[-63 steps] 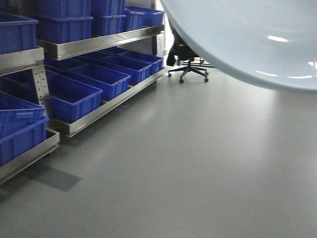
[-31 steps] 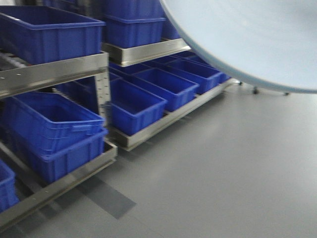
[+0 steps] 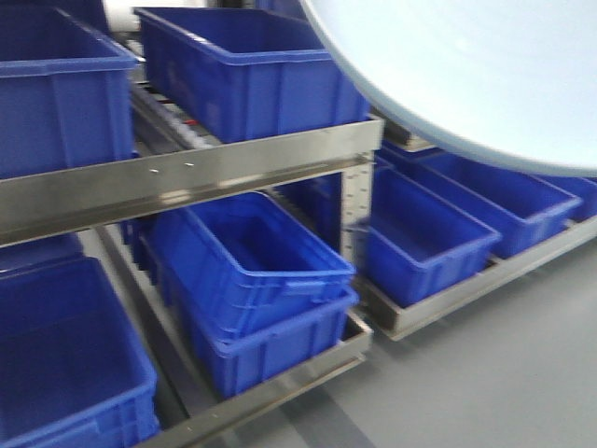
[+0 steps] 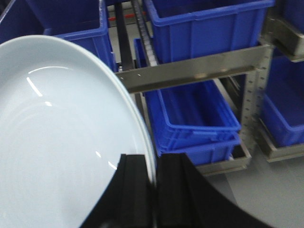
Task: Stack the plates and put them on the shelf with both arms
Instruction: 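Drive the base to the blue bin shelf holding the plates up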
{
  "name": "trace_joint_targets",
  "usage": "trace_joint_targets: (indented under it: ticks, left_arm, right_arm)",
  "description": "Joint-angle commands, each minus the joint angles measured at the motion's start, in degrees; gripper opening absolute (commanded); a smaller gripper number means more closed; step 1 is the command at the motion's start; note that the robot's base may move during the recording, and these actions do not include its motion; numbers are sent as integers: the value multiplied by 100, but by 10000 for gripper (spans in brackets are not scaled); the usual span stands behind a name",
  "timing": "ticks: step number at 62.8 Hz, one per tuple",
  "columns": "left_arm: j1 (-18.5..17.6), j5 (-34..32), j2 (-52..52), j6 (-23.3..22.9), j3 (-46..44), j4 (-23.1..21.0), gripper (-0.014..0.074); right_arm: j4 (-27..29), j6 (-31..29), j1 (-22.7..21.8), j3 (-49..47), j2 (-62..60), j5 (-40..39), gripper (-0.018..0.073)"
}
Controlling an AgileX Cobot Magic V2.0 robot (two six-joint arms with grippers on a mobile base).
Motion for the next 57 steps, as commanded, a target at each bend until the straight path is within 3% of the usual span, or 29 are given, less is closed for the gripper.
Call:
trace_joint_targets:
  ticks: [1, 57]
  left_arm:
    - [1, -485, 61, -42, -178, -20, 84]
    - [1, -485, 61, -42, -178, -20, 84]
  right_arm:
    - [47, -39, -32, -164, -6, -563, 57]
    - [47, -39, -32, -164, -6, -563, 57]
